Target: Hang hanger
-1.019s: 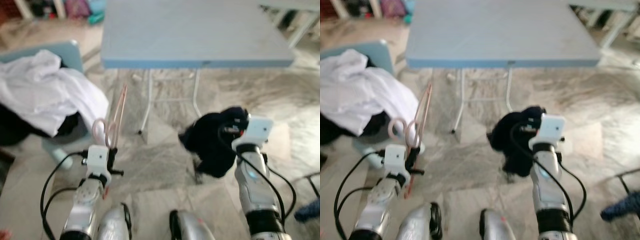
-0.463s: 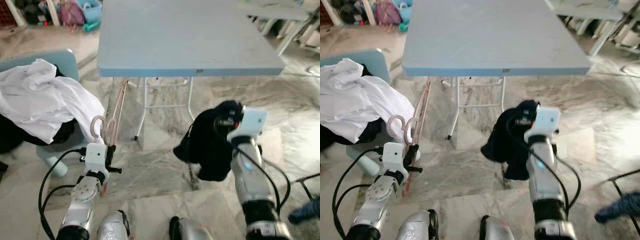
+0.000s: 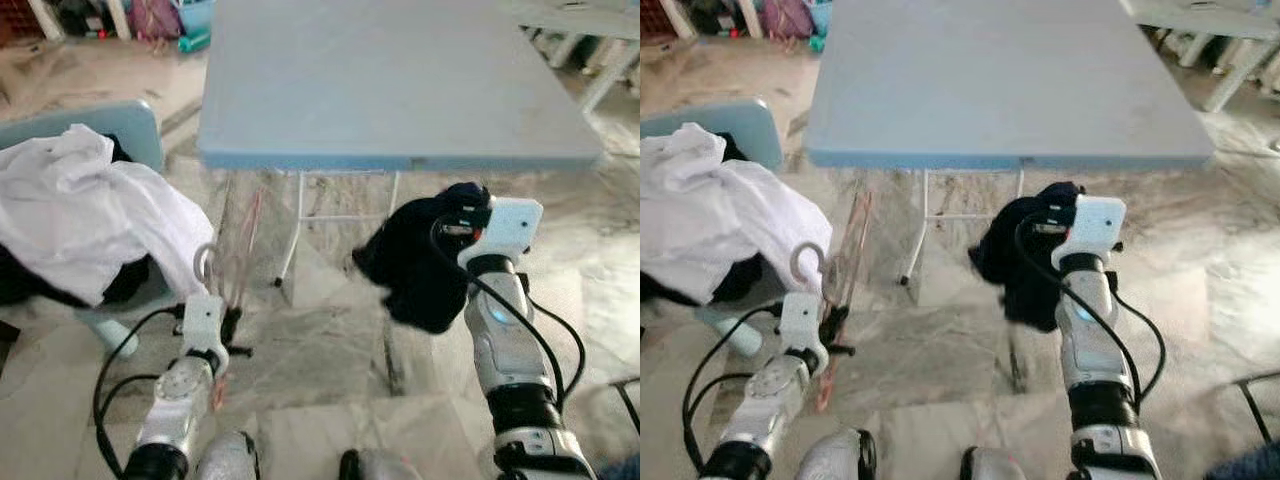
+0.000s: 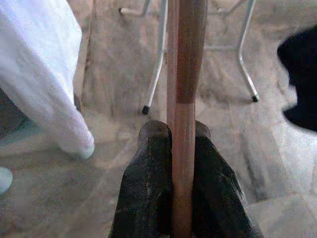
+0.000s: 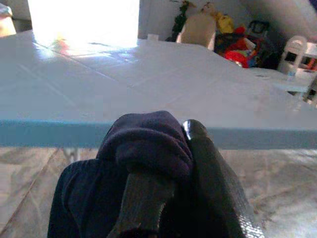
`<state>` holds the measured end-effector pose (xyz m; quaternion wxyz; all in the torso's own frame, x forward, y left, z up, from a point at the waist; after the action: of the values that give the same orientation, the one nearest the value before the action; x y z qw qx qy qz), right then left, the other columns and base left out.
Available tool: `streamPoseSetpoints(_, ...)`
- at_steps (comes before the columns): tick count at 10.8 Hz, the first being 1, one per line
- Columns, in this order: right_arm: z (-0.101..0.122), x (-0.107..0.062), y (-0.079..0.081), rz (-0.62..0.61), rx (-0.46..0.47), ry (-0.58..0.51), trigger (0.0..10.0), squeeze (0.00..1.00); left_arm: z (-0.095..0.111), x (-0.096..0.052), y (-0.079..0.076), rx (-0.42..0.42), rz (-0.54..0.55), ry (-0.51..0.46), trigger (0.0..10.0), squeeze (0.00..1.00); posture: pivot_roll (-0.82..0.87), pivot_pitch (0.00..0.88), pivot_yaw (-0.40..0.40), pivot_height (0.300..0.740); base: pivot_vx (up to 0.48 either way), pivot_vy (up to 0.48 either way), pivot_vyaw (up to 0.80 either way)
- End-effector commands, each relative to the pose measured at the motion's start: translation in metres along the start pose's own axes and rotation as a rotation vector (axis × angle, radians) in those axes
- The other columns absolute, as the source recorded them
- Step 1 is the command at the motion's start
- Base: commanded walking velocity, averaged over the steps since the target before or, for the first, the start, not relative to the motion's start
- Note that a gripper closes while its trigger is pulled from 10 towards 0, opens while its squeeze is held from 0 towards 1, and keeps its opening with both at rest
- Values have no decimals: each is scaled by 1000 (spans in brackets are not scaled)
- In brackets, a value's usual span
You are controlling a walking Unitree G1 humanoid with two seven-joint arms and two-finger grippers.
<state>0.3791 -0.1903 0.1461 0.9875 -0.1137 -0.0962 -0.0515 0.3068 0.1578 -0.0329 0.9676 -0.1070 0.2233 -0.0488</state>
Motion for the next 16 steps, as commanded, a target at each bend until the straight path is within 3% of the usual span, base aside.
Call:
streamPoseSetpoints(1, 6, 2, -10, -26, -16, -22, 10000, 0, -6, 3, 3, 3, 17, 46, 10000, 0, -12, 106, -67, 740, 439, 0, 0)
streamPoseSetpoints(4, 21, 7, -9, -15, -27, -81, 10000, 0, -12, 6, 10, 42, 33, 113, 10000, 0, -15, 102, -65, 740, 439, 0, 0)
streamPoseSetpoints(6, 50, 17, -8, 6, -34, -179, 10000, 0, -18, 6, 16, 56, 59, 151, 10000, 0, -10, 98, -60, 740, 448, 0, 0)
streamPoseSetpoints(8, 100, 37, -4, 16, 10, -316, 10000, 0, -22, 7, 17, 50, 67, 177, 10000, 0, -11, 99, -56, 740, 446, 0, 0)
streamPoseSetpoints(9, 137, 52, 0, 18, 58, -402, 10000, 0, -23, 8, 18, 54, 79, 192, 10000, 0, -9, 95, -56, 740, 409, 0, 0)
streamPoseSetpoints(11, 186, 66, 5, 25, 125, -505, 10000, 0, -27, 8, 20, 42, 90, 217, 10000, 0, 4, 97, -64, 740, 392, 0, 0)
streamPoseSetpoints(14, 204, 73, 17, 55, 193, -536, 10000, 0, -38, 4, 30, 70, 141, 282, 10000, 0, 6, 101, -67, 740, 120, 0, 0)
streamPoseSetpoints(16, 229, 80, 19, 71, 332, -572, 10000, 0, -44, 3, 33, 80, 153, 323, 10000, 0, 7, 100, -71, 740, 0, 0, 0)
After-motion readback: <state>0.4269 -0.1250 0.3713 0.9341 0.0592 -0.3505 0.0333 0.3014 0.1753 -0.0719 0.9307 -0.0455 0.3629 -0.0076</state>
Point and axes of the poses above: a point about 5 cm out from each wrist's last joint towards the gripper, its own x axis pointing out of the wrist towards the gripper, its own z axis along the axis of the wrist's last joint, y = z × x, the point moved 6 cm from there along x, pointing out of the wrist towards the gripper, and after that the axes turned 11 degrees about -x, right-handed, at the moved point
